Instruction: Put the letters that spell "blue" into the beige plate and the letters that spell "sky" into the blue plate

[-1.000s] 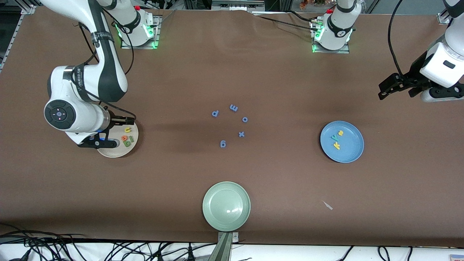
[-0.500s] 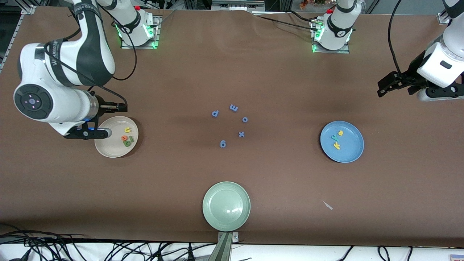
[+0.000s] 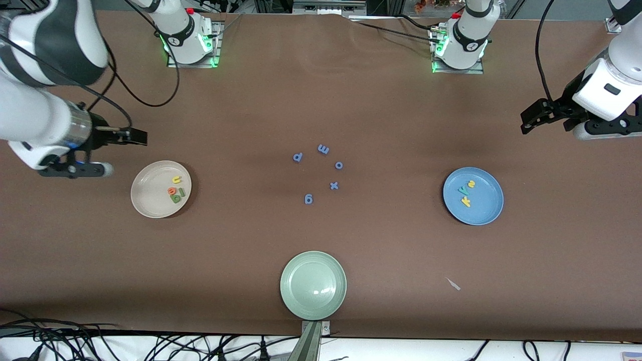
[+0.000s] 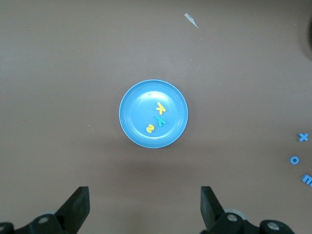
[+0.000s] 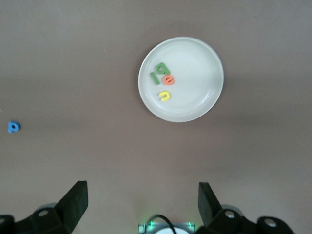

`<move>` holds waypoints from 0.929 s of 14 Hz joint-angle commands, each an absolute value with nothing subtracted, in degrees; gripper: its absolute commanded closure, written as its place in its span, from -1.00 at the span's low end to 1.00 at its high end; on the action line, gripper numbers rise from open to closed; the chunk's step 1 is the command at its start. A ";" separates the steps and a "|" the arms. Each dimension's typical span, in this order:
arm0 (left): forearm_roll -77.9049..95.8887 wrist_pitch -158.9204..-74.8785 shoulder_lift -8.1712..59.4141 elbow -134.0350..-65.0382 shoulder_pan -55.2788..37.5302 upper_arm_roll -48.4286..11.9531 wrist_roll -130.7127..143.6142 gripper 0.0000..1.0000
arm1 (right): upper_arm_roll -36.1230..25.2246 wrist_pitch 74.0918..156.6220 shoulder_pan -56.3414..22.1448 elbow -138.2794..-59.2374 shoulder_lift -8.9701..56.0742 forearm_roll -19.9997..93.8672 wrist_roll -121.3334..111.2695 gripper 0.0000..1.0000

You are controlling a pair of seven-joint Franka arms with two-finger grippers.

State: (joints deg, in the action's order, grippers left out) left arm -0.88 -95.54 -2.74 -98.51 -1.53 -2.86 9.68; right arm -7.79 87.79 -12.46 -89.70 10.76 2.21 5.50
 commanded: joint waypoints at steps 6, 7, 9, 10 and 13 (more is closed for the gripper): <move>-2.37 -94.31 -2.20 -97.12 -0.97 -3.60 8.44 -1.00 | -4.92 89.75 -3.43 -99.06 -0.35 1.32 2.02 -1.00; -2.37 -94.31 -2.20 -97.12 -0.97 -3.60 8.44 -1.00 | -4.92 88.43 -3.08 -98.36 -0.44 1.32 1.93 -1.00; -2.37 -94.31 -2.20 -97.03 -0.88 -3.52 8.26 -1.00 | -4.83 87.37 -2.90 -97.04 -0.53 1.23 2.02 -1.00; -2.29 -94.31 -2.20 -96.86 -0.88 -3.52 8.26 -1.00 | -4.83 87.36 -2.73 -96.25 -0.35 1.06 2.11 -1.00; -2.29 -94.31 -2.20 -96.86 -0.97 -3.52 8.35 -1.00 | -4.48 87.80 -2.72 -95.62 -0.17 1.05 2.28 -1.00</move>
State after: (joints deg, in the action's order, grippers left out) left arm -0.98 -95.50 -2.65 -98.40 -1.49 -3.02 9.60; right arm -5.84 88.52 -3.86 -96.32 0.30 1.75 2.59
